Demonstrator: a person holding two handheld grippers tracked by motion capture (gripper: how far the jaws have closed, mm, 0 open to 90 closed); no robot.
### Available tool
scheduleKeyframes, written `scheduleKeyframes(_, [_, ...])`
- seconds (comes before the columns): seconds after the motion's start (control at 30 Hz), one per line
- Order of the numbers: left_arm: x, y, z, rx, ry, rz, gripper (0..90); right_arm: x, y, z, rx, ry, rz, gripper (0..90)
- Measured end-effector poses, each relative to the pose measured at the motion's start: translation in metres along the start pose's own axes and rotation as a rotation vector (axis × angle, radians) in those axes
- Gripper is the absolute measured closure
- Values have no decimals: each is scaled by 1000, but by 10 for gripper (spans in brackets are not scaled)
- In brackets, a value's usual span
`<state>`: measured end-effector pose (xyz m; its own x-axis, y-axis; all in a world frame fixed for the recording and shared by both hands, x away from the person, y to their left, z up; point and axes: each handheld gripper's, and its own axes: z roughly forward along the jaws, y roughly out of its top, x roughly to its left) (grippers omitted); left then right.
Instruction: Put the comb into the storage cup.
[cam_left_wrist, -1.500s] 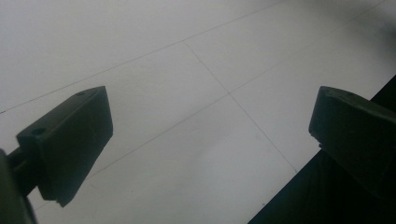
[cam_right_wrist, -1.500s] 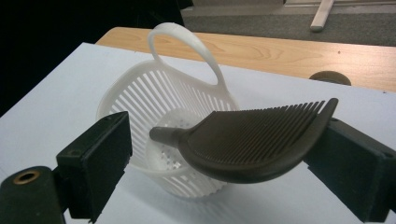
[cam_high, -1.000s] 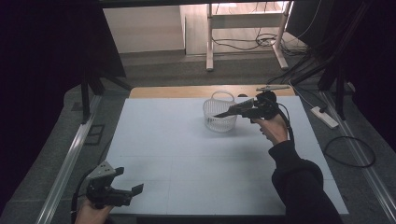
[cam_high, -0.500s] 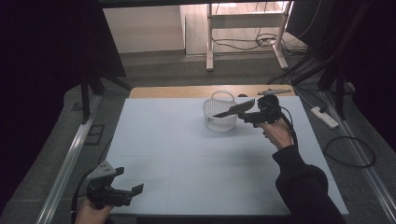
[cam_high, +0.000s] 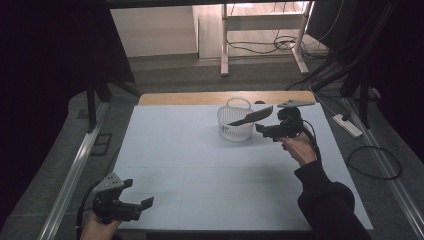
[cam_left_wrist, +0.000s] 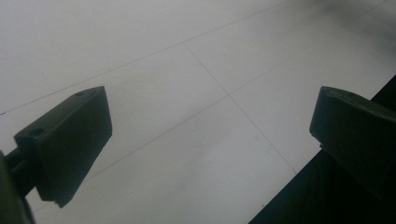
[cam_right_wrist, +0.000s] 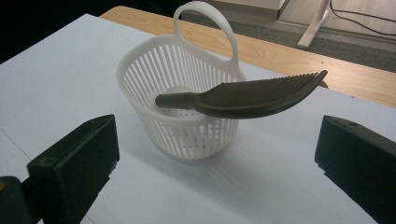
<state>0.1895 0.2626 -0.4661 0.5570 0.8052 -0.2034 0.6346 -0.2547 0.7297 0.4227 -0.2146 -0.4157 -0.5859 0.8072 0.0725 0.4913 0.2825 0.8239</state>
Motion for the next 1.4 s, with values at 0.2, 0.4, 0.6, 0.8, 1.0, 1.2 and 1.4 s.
scheduleKeyframes(0.2, [0,0,0,0,0,2,1,1,-4,-3,2,9,-1,0])
scheduleKeyframes(0.4, [0,0,0,-2,-1,1,1,4,-8,-5,7,21,-10,0])
scheduleKeyframes(0.6, [0,0,-1,-8,-4,-2,1,7,-10,-7,23,14,-23,0])
scheduleKeyframes(0.8, [1,-1,-2,-12,-6,-3,1,10,-12,-8,28,12,-32,0])
scheduleKeyframes(1.0, [0,-1,-2,-16,-7,-2,0,14,-12,-14,31,15,-46,0])
scheduleKeyframes(1.2, [1,-1,-2,-20,-12,-4,0,17,-15,-18,40,25,-55,0])
scheduleKeyframes(1.4, [1,-1,-3,-26,-16,-8,0,21,-18,-22,40,30,-67,0])
